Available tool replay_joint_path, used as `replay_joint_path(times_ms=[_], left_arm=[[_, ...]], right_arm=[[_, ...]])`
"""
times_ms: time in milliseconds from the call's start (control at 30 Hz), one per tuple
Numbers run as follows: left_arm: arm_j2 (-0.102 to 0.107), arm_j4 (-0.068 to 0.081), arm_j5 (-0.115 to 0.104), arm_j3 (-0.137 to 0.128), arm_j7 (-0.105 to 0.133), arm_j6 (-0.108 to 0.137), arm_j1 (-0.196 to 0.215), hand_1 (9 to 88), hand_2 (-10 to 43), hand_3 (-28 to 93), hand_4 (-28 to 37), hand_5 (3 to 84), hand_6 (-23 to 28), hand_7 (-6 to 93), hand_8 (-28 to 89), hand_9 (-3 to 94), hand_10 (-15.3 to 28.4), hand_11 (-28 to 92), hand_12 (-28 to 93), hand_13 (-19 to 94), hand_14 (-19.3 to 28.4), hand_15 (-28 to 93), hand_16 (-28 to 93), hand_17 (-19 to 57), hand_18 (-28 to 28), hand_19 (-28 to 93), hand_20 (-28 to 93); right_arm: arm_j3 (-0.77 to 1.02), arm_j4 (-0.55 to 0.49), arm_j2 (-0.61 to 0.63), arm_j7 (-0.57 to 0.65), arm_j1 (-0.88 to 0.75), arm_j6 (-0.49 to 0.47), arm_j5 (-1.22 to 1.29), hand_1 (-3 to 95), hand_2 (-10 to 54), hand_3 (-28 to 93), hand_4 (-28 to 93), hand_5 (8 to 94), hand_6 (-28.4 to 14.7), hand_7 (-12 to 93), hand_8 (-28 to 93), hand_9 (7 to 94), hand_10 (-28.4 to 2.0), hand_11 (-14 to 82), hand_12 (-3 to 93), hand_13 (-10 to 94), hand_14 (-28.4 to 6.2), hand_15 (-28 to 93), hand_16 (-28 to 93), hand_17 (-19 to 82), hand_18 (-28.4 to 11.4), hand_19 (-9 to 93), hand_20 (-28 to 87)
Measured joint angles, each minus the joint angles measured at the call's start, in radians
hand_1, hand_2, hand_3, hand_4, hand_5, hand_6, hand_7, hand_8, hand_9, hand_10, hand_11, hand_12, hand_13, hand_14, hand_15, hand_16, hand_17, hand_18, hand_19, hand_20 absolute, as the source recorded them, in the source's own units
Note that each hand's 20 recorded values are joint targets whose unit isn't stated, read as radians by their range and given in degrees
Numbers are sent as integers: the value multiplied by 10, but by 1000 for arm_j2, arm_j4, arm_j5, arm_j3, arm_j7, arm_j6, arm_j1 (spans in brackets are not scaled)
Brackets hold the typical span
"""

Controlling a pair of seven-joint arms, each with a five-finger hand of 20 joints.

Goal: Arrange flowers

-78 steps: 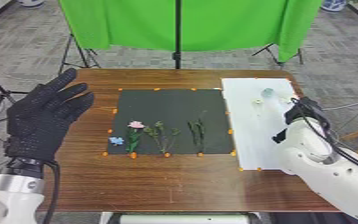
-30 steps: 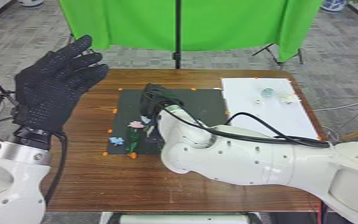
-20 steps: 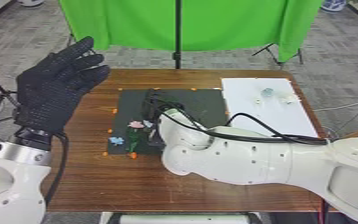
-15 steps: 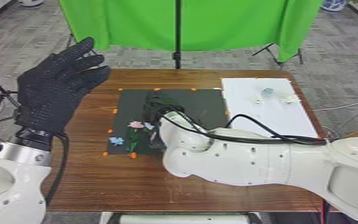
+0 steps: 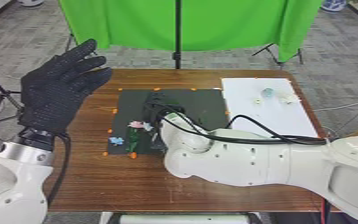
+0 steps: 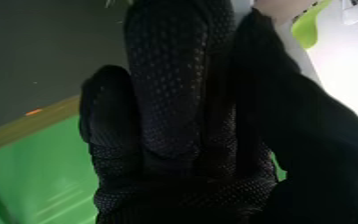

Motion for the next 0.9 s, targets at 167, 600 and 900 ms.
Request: replay_joint_path(times_ms=[167, 600, 900], left_arm=[[-7, -1, 0, -6, -2, 1, 13, 224, 80, 782, -215, 391, 119, 134, -86, 313, 219, 314, 111, 246, 284, 559, -113, -66, 284, 727, -117], [-26, -14, 0, -27, -18, 14, 38, 223, 79, 781, -215, 392, 120, 134, -86, 313, 220, 314, 112, 245, 284, 561, -113, -66, 284, 727, -118], [-41, -51, -2, -84, 1, 60, 166, 221, 78, 780, -218, 392, 120, 134, -85, 313, 220, 313, 111, 245, 284, 560, -113, -66, 284, 728, -118]], right_arm=[[3, -1, 6, 0, 2, -11, -20, 494, -95, 724, -283, 709, 36, 160, -42, 937, -80, 186, 225, 908, -8, 489, 203, 543, -141, 932, 170], [57, -38, 32, -11, -18, -50, -42, 432, -95, 765, -282, 669, 28, 149, -111, 905, -92, 225, 167, 885, -25, 493, 197, 519, -157, 932, 153], [263, -160, 149, -24, -79, -64, -41, 393, -95, 756, -276, 594, 2, 135, -118, 820, -116, 204, 148, 838, -43, 500, 180, 484, -167, 932, 95]])
